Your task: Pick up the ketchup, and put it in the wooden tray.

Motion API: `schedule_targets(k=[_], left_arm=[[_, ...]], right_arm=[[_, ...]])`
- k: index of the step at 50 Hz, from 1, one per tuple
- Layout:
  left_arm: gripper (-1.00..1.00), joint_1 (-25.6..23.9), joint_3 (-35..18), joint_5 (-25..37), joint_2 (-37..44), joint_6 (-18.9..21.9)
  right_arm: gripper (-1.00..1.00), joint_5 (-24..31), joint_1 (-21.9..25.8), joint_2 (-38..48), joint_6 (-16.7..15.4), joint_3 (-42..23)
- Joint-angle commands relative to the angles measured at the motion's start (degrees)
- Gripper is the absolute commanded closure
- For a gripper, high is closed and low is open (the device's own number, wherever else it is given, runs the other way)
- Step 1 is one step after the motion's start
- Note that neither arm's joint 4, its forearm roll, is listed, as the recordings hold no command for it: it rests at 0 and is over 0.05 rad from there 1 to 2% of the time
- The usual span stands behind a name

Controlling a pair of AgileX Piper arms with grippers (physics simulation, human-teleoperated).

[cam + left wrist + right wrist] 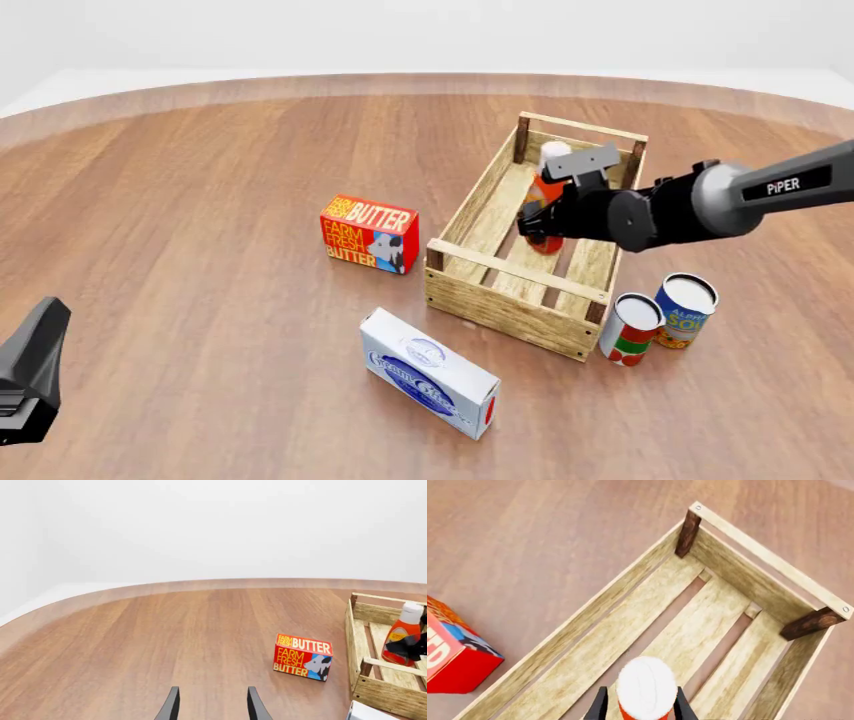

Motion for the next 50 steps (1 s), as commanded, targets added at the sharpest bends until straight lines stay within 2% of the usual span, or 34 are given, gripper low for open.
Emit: schedule_targets(k=[1, 27, 50], left_arm=[[-1.0, 0.0, 0.0, 0.0, 0.0, 0.0], [-1.0, 0.0, 0.0, 0.0, 0.0, 0.0], [-1.0, 0.0, 0.0, 0.0, 0.0, 0.0]], right_arm=[[-1.0, -0.2, 0.1, 0.6, 0.9, -0.1], [-1.0, 1.0, -0.4, -3.9, 0.4, 0.4], [-1.0, 4.6, -0.6, -14.4, -0.1, 3.1]])
